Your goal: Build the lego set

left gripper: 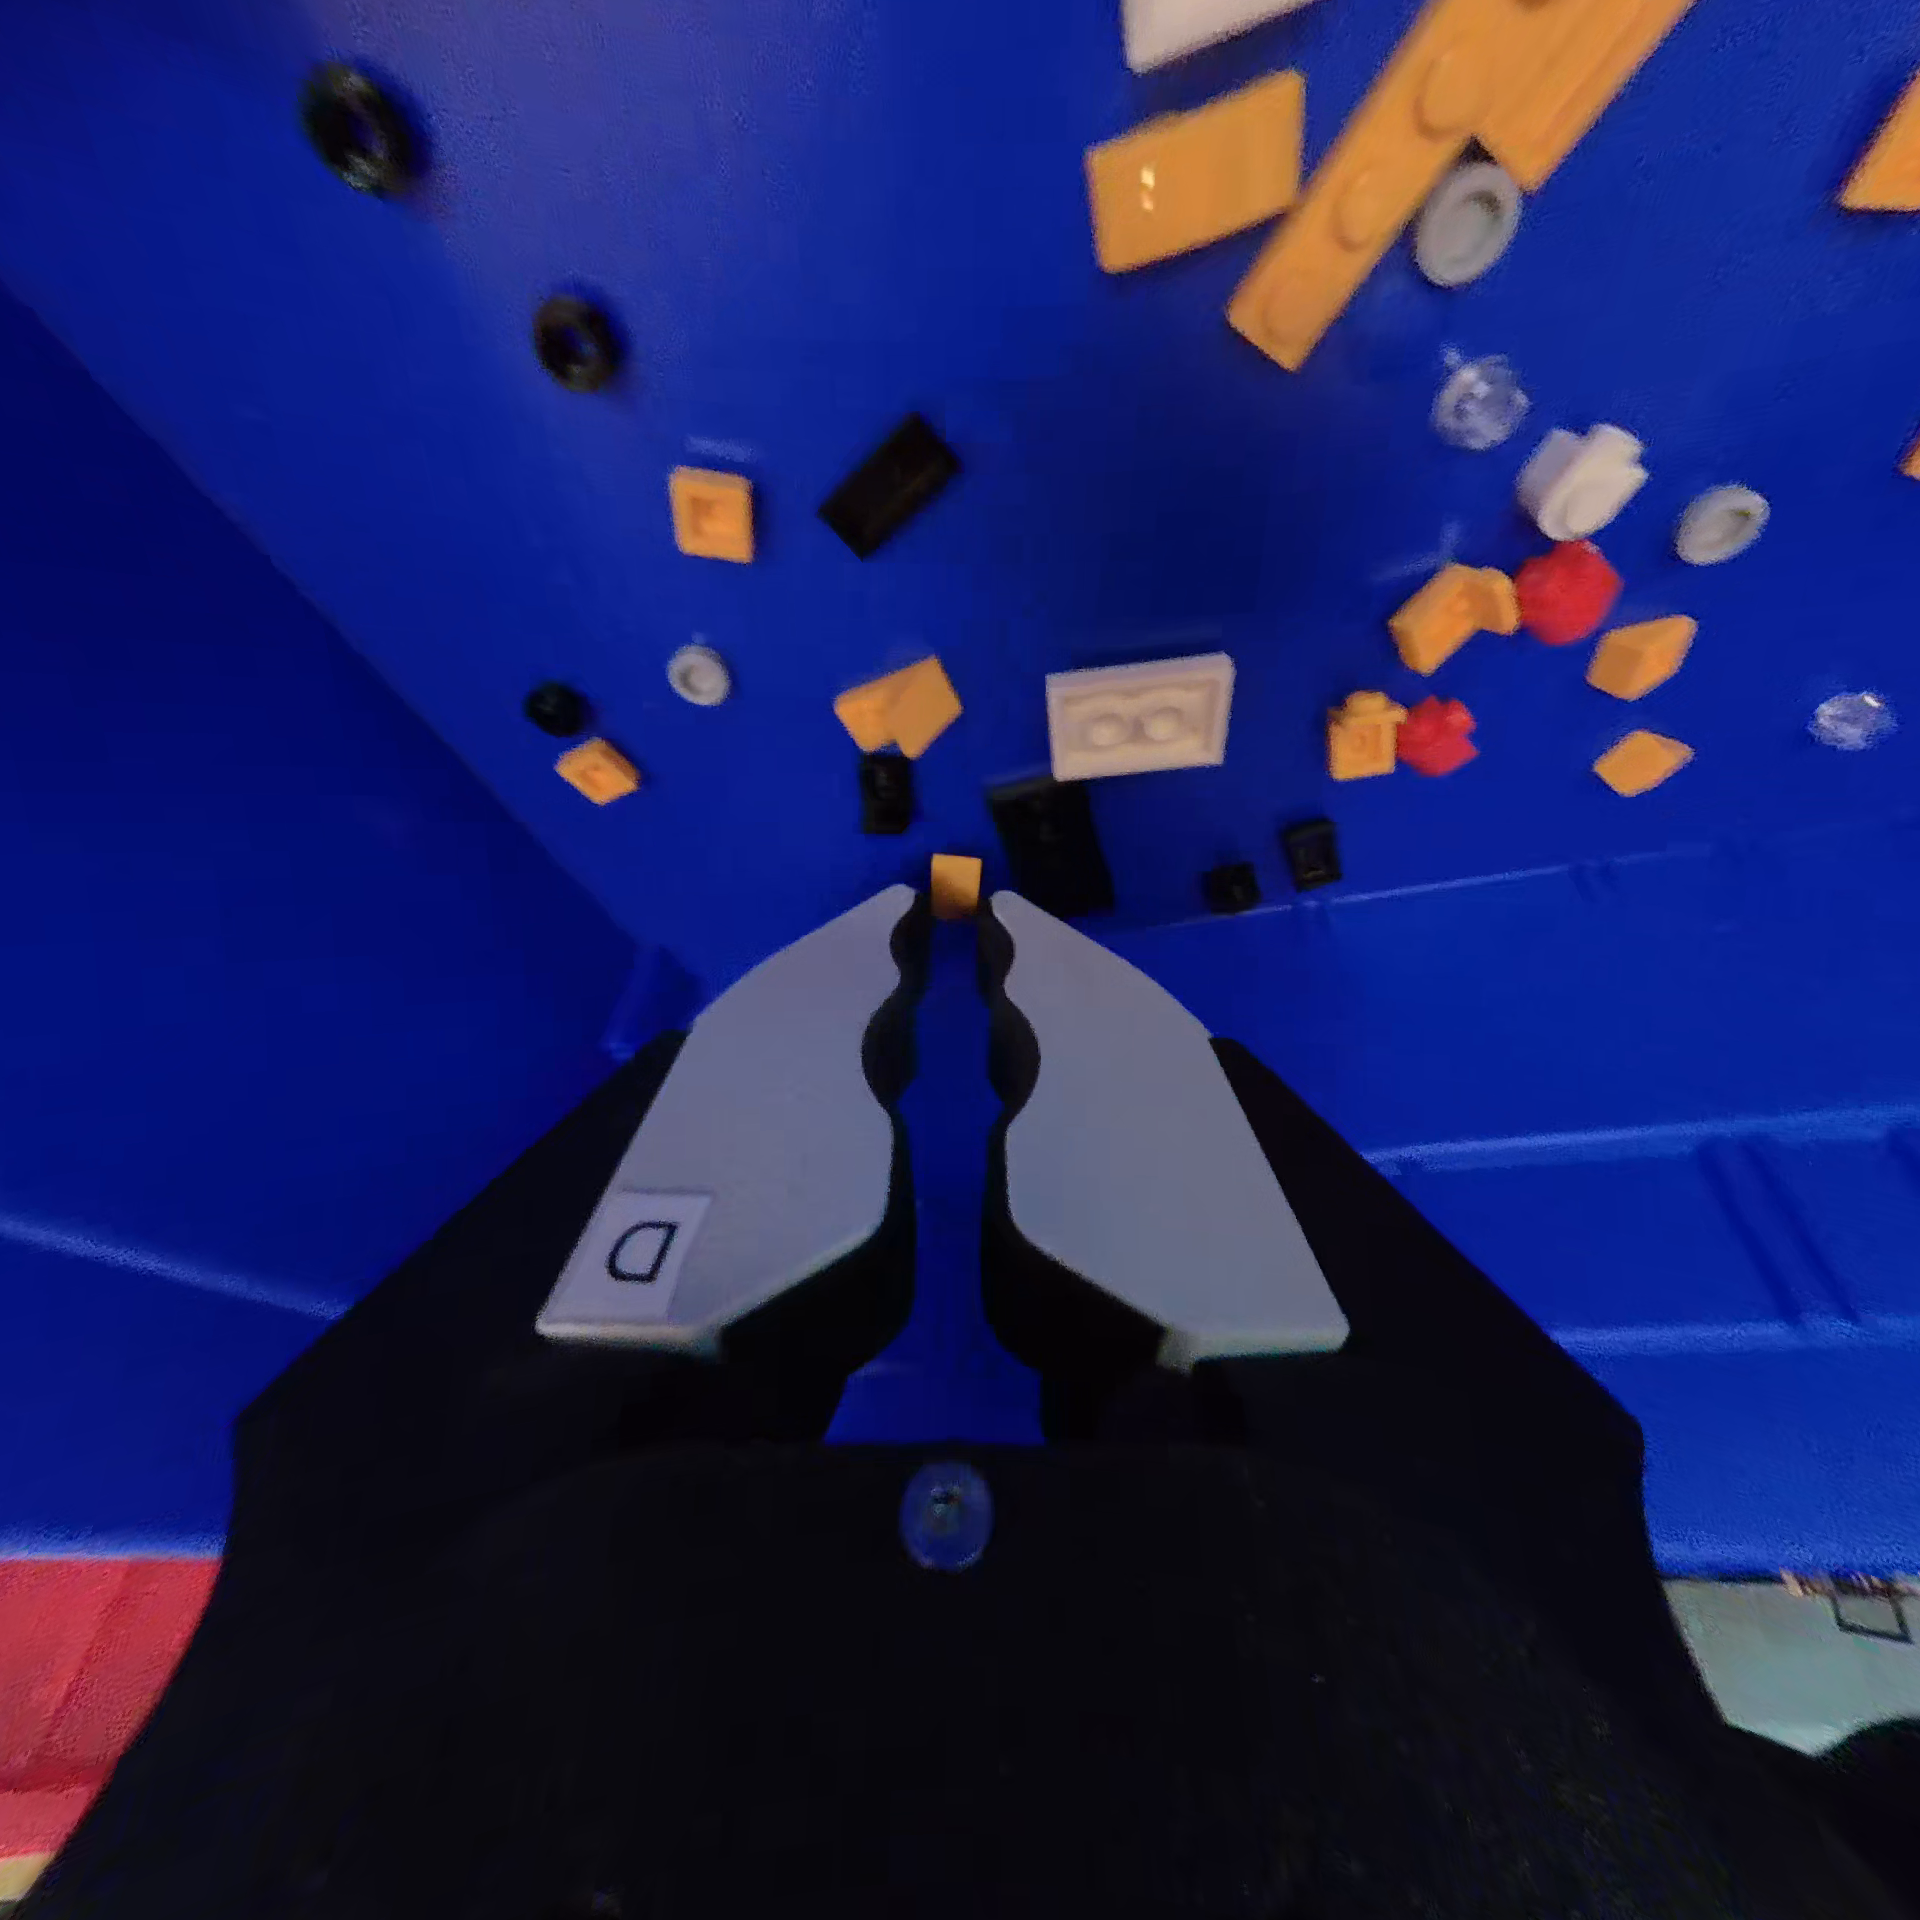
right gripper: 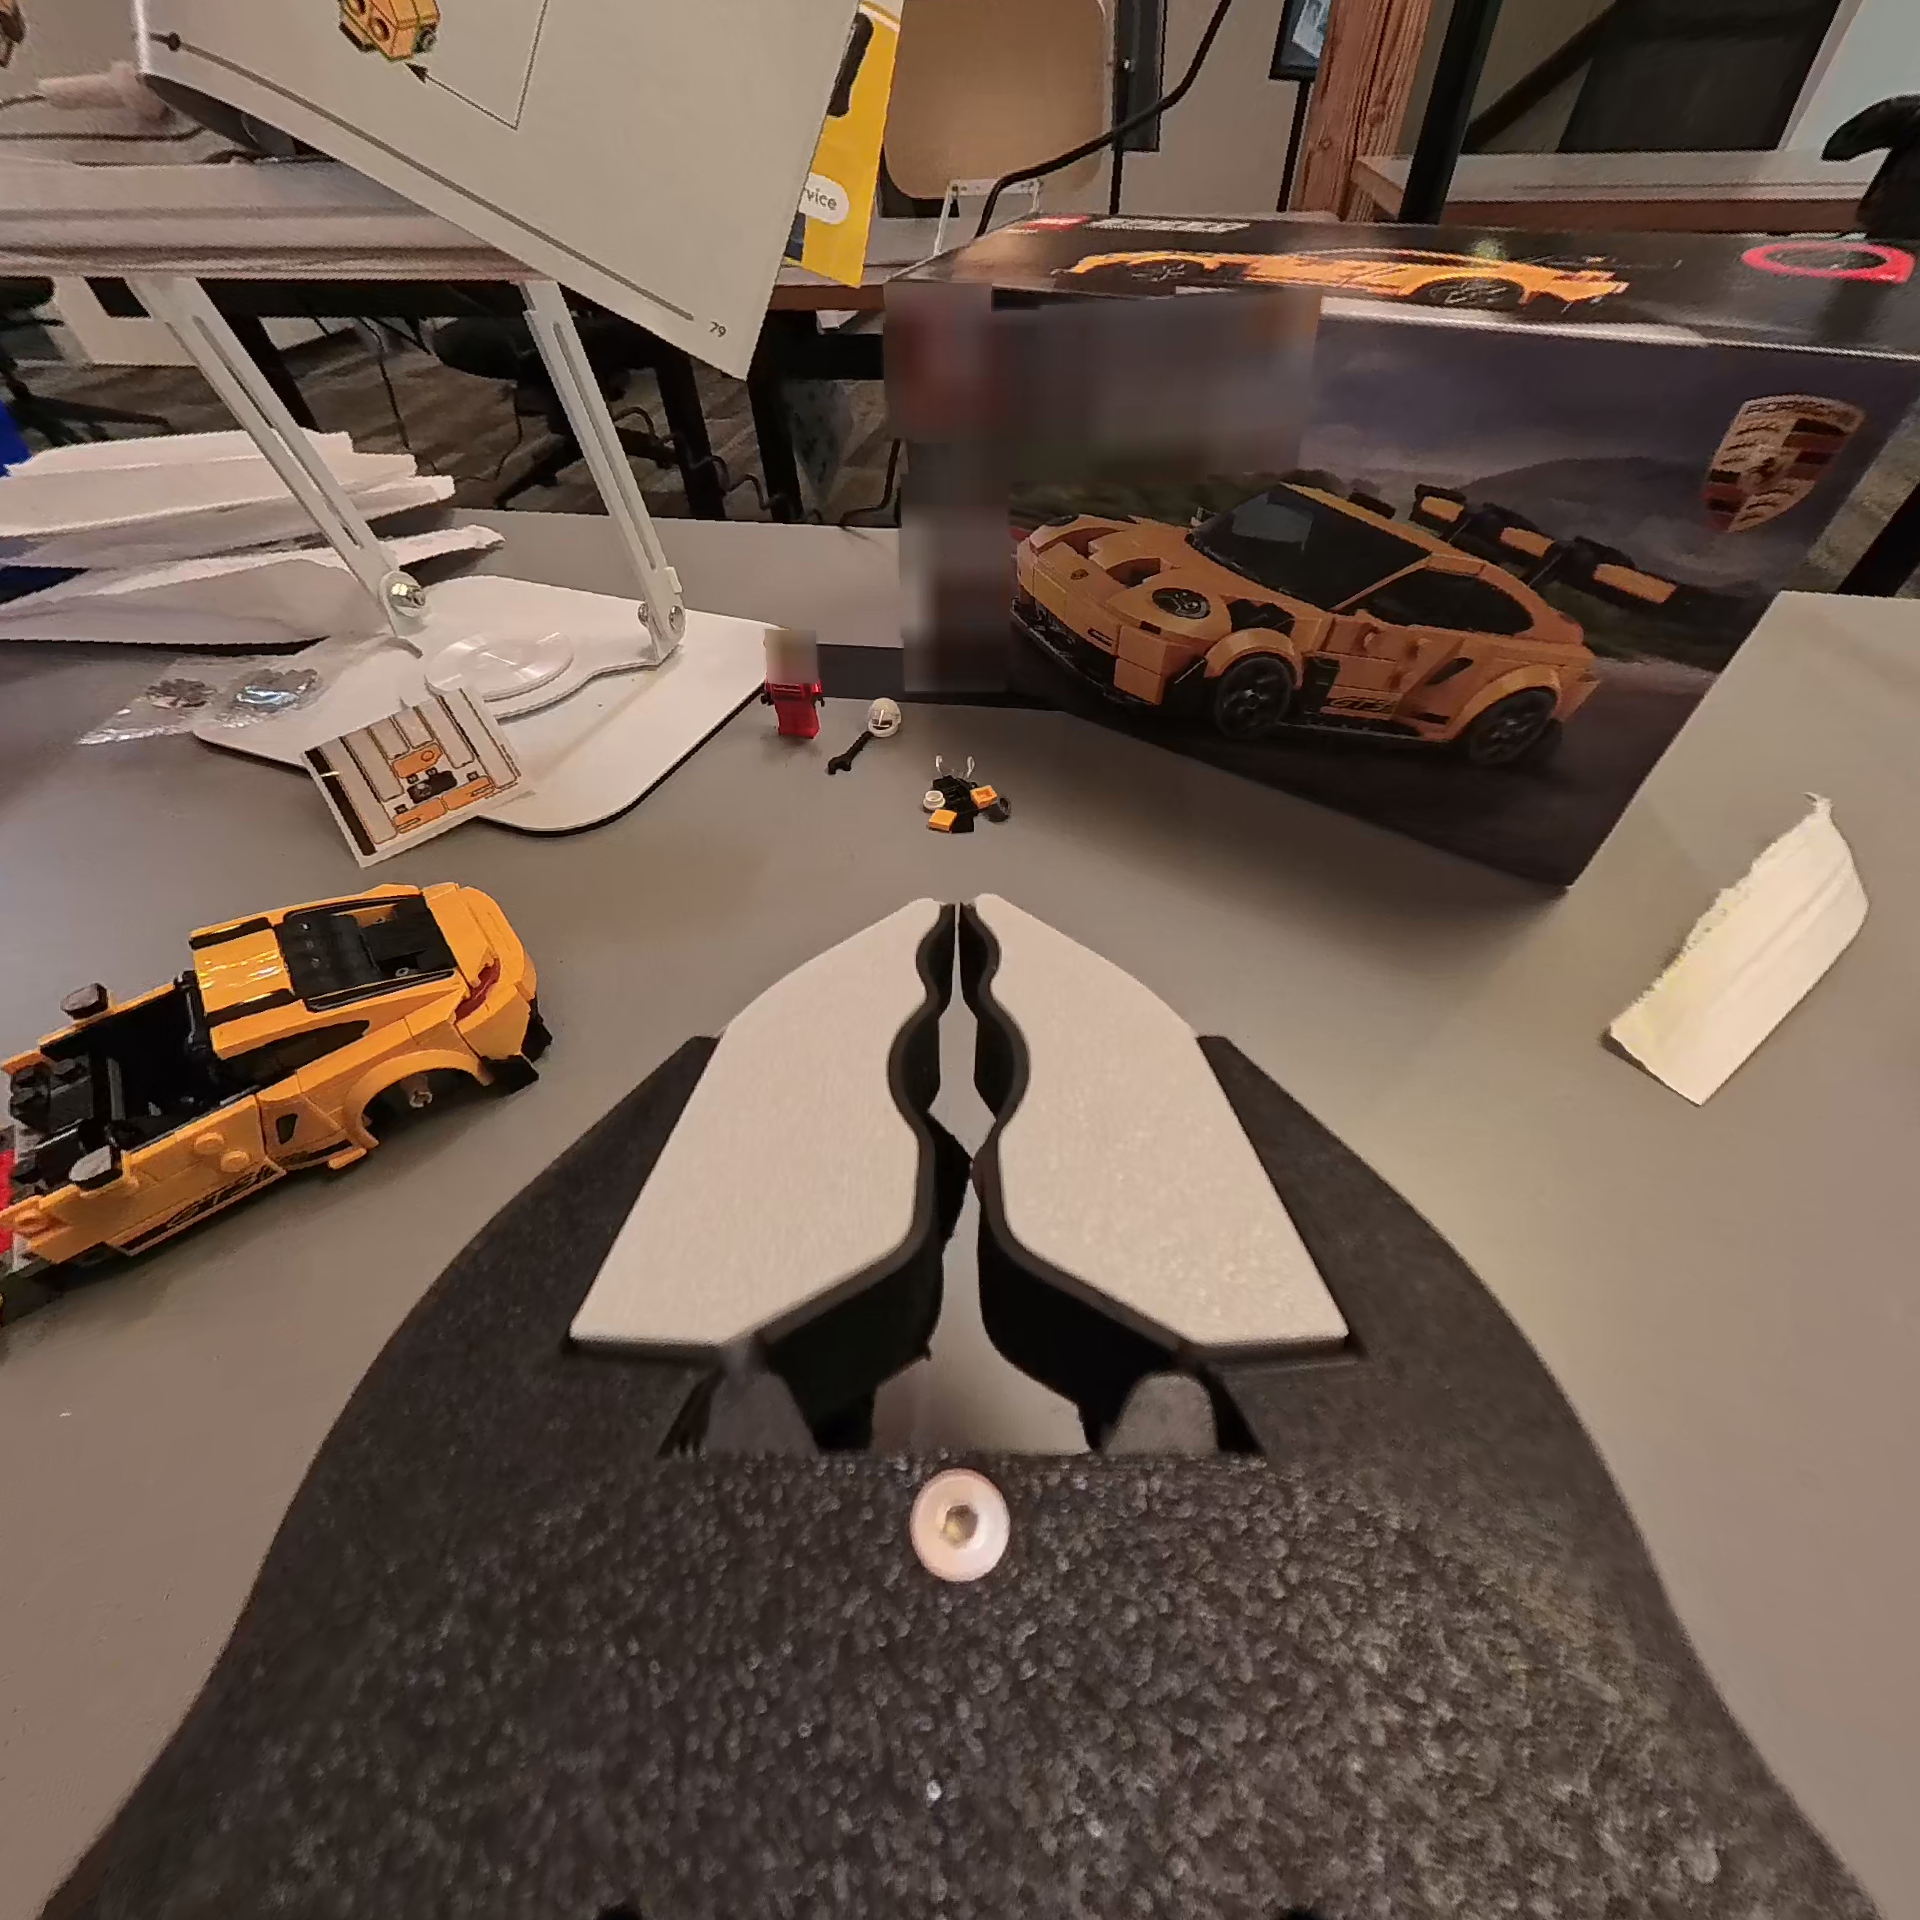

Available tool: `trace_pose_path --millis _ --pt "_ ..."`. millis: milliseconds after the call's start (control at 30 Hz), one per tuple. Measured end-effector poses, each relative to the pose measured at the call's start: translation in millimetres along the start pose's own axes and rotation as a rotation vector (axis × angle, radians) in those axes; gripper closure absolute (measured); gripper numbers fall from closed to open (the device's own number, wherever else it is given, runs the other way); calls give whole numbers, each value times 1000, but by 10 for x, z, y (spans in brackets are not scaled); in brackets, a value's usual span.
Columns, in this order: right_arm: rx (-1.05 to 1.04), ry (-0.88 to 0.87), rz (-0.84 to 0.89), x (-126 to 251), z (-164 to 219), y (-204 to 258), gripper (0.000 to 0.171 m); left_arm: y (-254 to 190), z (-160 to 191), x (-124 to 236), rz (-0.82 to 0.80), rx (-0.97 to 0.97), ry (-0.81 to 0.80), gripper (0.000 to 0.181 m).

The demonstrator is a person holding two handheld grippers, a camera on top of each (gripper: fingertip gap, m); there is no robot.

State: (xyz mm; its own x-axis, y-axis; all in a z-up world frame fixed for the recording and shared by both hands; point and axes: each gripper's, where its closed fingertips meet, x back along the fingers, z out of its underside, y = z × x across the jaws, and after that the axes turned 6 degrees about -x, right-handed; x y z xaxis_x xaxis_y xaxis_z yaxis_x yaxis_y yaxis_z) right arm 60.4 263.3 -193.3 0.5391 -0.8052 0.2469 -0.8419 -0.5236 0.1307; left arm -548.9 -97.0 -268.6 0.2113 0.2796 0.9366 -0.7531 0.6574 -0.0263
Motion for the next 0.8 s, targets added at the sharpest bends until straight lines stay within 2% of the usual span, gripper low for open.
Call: trace_pose_path --millis 67,100,200,333,500,800 --pt "-2 1 -2 -2 3 1 171 -23 -20 87 -15 14 -28 170" --pt "-3 2 -3 -3 5 3 171 -26 -34 135 -27 23 -43 160" --pt "-3 4 -4 -6 7 5 171 -21 -105 262 -78 21 -93 149" --pt "-3 4 -2 -5 8 6 171 -153 -456 409 -71 -26 -278 153" --pt "0 6 3 -5 13 2 171 -373 -821 466 -33 -122 -420 159" --pt "3 14 6 -17 31 -1 171 -759 -1173 471 7 -283 -481 156"
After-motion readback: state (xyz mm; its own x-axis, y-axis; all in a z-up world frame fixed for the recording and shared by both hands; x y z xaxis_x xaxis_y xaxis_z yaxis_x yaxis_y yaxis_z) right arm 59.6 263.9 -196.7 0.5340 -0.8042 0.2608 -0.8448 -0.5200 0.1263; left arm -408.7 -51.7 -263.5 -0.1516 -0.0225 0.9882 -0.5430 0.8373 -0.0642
